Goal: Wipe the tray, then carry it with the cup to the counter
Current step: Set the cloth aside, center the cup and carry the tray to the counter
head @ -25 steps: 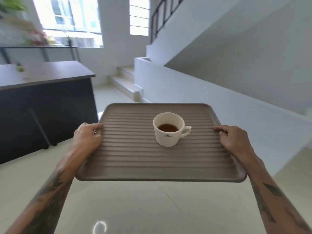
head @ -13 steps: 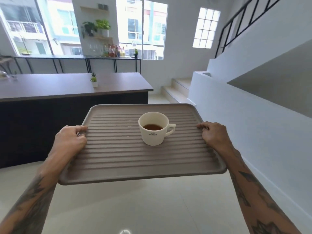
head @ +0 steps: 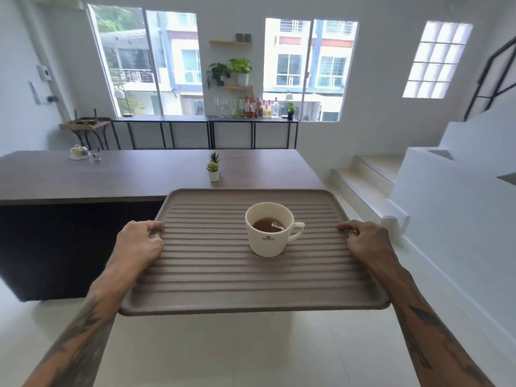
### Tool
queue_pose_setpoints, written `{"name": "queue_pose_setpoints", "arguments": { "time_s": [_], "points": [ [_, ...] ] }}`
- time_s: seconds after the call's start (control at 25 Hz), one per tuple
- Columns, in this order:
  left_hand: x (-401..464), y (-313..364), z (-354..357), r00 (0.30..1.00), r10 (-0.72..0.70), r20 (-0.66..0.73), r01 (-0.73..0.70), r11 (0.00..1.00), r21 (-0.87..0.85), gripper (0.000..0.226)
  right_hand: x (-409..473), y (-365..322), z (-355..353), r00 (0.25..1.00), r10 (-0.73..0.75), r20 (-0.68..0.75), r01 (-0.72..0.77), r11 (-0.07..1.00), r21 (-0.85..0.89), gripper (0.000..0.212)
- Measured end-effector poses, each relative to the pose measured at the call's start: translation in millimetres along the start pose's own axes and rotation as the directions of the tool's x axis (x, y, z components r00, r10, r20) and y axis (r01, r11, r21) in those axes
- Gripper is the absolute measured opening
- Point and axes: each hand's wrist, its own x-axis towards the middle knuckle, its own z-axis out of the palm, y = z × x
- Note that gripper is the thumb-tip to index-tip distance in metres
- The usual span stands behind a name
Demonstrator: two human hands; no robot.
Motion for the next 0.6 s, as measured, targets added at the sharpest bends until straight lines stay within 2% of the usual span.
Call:
{"name": "queue_pose_setpoints", "arguments": {
  "time_s": [0.4, 0.6],
  "points": [
    [161, 30, 128, 0.991, -0.135, -0.002, 0.135, 0.99, -0.031, 0.036, 239, 15, 89, 0.986, -0.158, 0.059, 0.16, 0.987, -0.029, 0.031],
    [253, 30, 183, 0.991, -0.133, 0.0, 0.133, 0.991, 0.01, 0.036, 324, 33, 154, 0.987, -0.154, 0.044, 0.155, 0.988, -0.017, 0.031]
  ]
}}
